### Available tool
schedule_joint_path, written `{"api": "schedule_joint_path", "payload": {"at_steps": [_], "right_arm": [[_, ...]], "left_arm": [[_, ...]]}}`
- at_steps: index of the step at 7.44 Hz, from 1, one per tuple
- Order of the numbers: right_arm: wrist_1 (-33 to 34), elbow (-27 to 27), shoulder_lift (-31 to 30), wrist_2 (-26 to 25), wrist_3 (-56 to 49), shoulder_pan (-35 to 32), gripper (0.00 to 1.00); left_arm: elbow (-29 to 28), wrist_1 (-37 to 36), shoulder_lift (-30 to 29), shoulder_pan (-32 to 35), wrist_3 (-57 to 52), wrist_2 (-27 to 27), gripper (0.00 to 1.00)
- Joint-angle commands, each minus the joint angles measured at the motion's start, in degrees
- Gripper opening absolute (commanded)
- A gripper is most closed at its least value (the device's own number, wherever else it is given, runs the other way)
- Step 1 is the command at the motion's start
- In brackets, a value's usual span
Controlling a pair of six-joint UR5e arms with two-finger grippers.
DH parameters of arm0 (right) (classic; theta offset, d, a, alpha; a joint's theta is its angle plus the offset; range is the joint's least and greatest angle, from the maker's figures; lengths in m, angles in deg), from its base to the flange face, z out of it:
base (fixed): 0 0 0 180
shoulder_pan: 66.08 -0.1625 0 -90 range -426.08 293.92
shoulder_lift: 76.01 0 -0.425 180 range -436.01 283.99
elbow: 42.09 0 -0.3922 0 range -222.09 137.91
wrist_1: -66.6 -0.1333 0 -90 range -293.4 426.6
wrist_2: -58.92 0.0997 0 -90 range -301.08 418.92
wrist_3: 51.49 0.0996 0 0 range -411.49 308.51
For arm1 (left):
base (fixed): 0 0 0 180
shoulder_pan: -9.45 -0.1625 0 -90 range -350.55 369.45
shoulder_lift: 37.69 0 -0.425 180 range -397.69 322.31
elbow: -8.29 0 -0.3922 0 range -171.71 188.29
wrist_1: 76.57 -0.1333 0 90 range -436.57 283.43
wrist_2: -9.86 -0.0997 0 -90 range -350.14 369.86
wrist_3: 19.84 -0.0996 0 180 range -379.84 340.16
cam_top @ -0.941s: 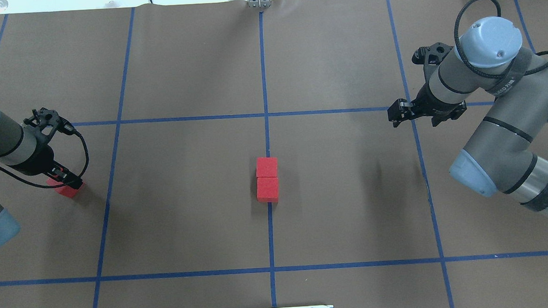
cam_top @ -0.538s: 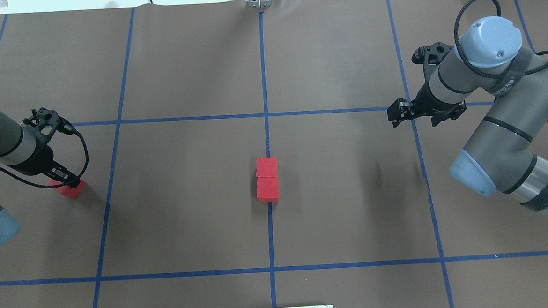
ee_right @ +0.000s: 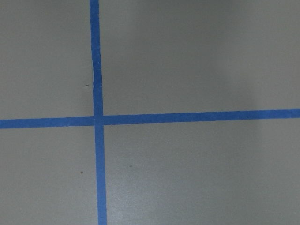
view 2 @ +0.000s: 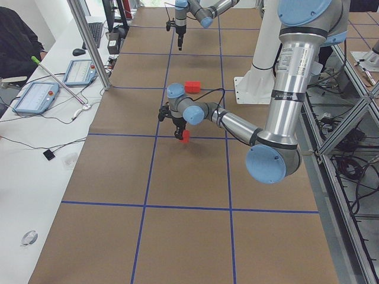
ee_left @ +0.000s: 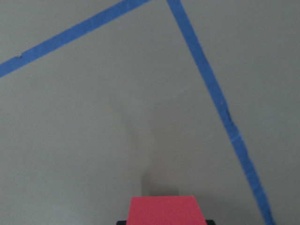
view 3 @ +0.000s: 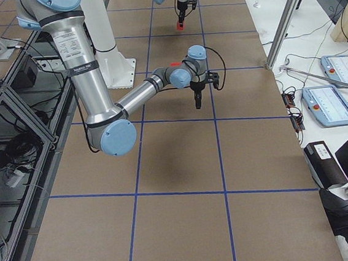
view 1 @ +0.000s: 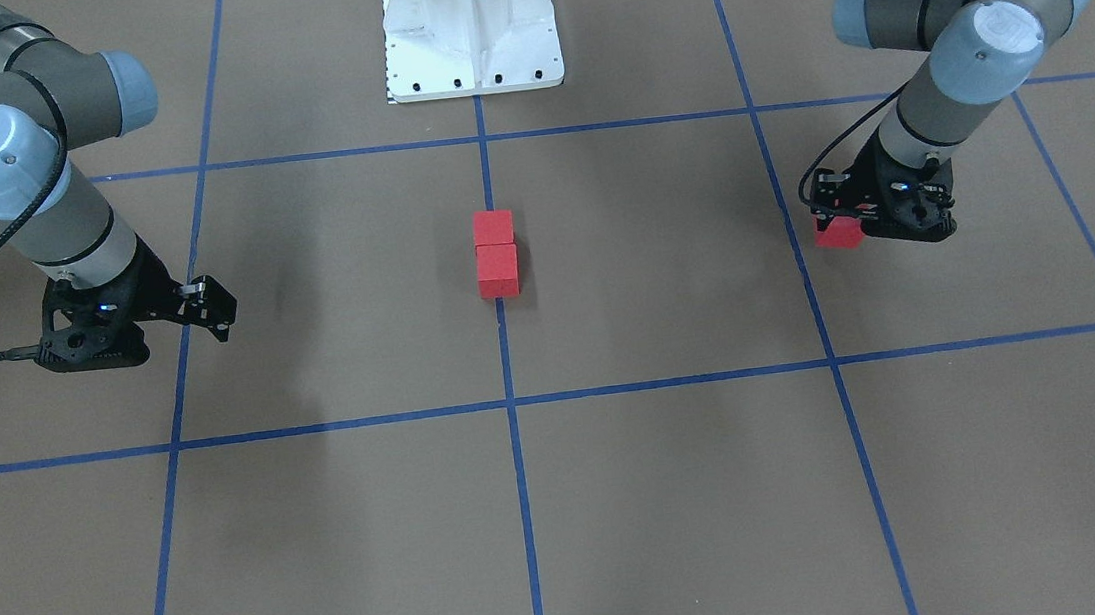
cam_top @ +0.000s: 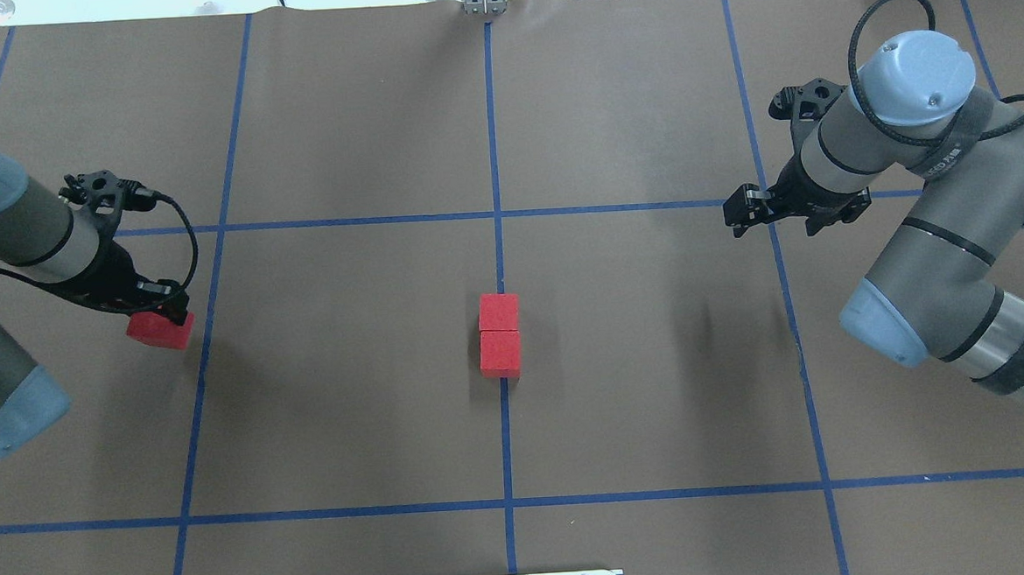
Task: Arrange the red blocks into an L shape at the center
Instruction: 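Carry the cube with the left gripper beside the far center cube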
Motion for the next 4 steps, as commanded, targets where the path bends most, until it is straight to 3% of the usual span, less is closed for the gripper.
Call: {"api": "schedule_joint_path", "payload": {"at_steps": [1, 3, 4], "right_arm": [[0.00, 0.19, 0.00, -0.09, 0.00, 0.00, 1.00], [0.00, 0.28, 0.00, -0.44, 0.00, 0.00, 1.00], [0.00, 0.19, 0.00, -0.61, 0.00, 0.00, 1.00]], "left_arm": [[-2.89, -5.82, -12.68, -4.44, 25.90, 1.03, 0.00], [-16.13, -8.70, -27.78, -6.74, 48.06, -2.22, 0.00], [-16.97, -8.46, -28.89, -8.67, 59.82, -3.72, 0.00]]}}
